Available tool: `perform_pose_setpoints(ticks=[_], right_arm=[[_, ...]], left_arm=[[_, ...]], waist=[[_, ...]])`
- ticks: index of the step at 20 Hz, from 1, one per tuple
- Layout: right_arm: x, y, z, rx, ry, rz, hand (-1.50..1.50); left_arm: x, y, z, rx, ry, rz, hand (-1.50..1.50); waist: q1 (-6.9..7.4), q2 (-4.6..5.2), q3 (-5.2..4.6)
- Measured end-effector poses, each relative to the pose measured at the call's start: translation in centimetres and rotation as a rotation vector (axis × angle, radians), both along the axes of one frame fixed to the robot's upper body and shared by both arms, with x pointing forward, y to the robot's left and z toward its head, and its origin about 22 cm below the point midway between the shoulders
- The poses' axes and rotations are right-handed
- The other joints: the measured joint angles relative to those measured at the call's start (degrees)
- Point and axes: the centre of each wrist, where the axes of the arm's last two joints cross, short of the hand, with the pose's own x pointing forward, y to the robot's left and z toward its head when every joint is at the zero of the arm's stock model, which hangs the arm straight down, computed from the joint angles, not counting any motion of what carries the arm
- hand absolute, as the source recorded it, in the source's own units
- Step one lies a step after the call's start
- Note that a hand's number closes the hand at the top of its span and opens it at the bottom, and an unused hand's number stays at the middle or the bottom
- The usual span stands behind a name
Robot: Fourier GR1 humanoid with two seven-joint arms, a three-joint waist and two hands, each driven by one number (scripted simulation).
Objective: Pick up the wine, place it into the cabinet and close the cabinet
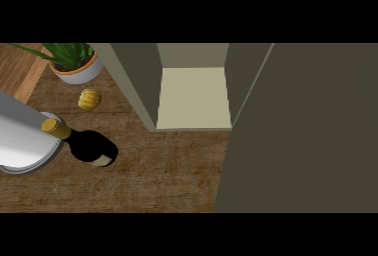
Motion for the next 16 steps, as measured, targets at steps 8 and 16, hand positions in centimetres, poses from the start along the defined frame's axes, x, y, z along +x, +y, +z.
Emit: perform_pose_setpoints(ticks=[8, 16], right_arm=[[-0.2, 0.9, 0.8, -0.003, 0.022, 0.022, -1.5], [-0.2, 1.0, 1.0, -0.019, 0.022, 0.011, -1.5]], left_arm=[[1.0, -0.2, -1.2, 0.027, 0.017, 0.013, -1.5], [2.2, -0.6, -4.0, 0.05, 0.031, 0.042, -1.5]], waist=[[-0.17, -0.09, -0.03], [-0.35, -0.07, -0.04]])
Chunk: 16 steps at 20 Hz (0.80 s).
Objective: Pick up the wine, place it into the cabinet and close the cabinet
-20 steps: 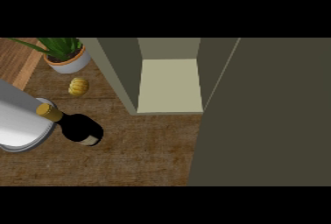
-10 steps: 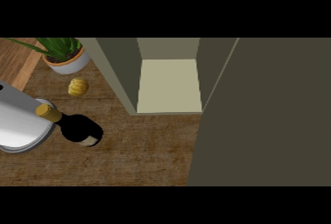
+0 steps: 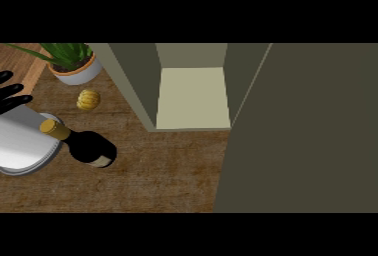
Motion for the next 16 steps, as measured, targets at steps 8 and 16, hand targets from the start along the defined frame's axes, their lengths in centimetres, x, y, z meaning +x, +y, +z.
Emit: perform_pose_setpoints(ticks=[8, 16], right_arm=[[-0.1, 0.3, 0.4, -0.01, 0.016, -0.001, -1.5], [0.0, 0.4, 0.6, -0.025, -0.009, -0.004, -1.5]], left_arm=[[0.9, -0.7, -2.8, 0.064, -0.005, 0.025, -1.5], [1.2, -0.5, -3.9, 0.145, -0.028, 0.084, -1.5]], waist=[[0.02, -0.32, 0.38], [-0.08, -0.77, 1.18]])
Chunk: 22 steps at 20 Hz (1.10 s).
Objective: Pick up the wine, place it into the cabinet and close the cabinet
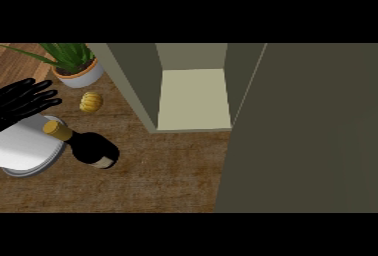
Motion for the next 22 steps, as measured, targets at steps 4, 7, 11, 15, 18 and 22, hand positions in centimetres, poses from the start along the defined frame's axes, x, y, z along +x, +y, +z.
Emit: perform_pose_setpoints(ticks=[4, 7, 11, 15, 18, 22], right_arm=[[0.0, 0.2, 0.1, 0.0, -0.001, 0.009, -1.5], [0.1, 0.0, 0.2, -0.011, -0.009, -0.003, -1.5], [0.1, 0.1, 0.2, -0.019, -0.012, 0.001, -1.5], [0.0, 0.2, 0.1, -0.02, -0.017, 0.008, -1.5], [0.1, 0.1, 0.2, -0.024, -0.028, 0.005, -1.5], [0.0, 0.2, 0.1, -0.02, -0.03, 0.009, -1.5]], left_arm=[[-0.2, 0.2, -0.4, 0.041, -0.014, 0.03, -1.5], [-0.5, 0.5, -0.8, 0.068, -0.016, 0.054, -1.5], [-0.6, 0.6, -1.6, 0.095, -0.008, 0.076, -1.5], [-0.9, 0.8, -3.7, 0.09, 0.036, 0.101, -1.5], [-0.9, 0.8, -4.2, 0.112, 0.044, 0.12, -1.5], [-0.8, 0.5, -6.0, 0.101, 0.087, 0.143, -1.5]], waist=[[-0.47, -0.08, 0.18], [-0.86, 0.0, 0.21], [-1.21, 0.12, 0.19], [-1.57, 0.38, -0.2], [-1.79, 0.42, -0.1], [-2.11, 0.75, -0.61]])
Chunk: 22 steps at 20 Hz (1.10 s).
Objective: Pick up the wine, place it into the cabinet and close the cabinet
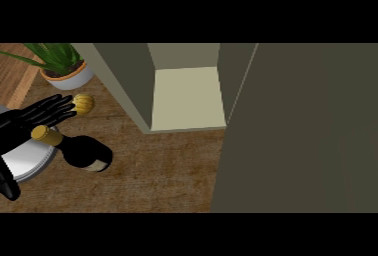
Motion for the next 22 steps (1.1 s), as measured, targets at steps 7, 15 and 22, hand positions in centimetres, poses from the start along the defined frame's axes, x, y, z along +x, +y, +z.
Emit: perform_pose_setpoints(ticks=[7, 15, 22], right_arm=[[-0.1, 0.1, -0.1, -0.005, 0.0, 0.007, -1.5], [-0.2, 0.3, -0.1, 0.002, -0.004, 0.009, -1.5], [-0.2, 0.2, -0.1, -0.011, -0.019, 0.0, -1.5]], left_arm=[[0.4, -0.7, -3.0, -0.037, 0.048, 0.035, -1.5], [0.6, -2.0, -5.9, -0.017, 0.14, 0.025, -1.5], [1.2, -2.7, -6.6, 0.003, 0.171, -0.009, -1.5]], waist=[[-0.26, 0.5, -0.8], [-0.64, 0.58, -0.94], [-0.74, 0.44, -0.71]])
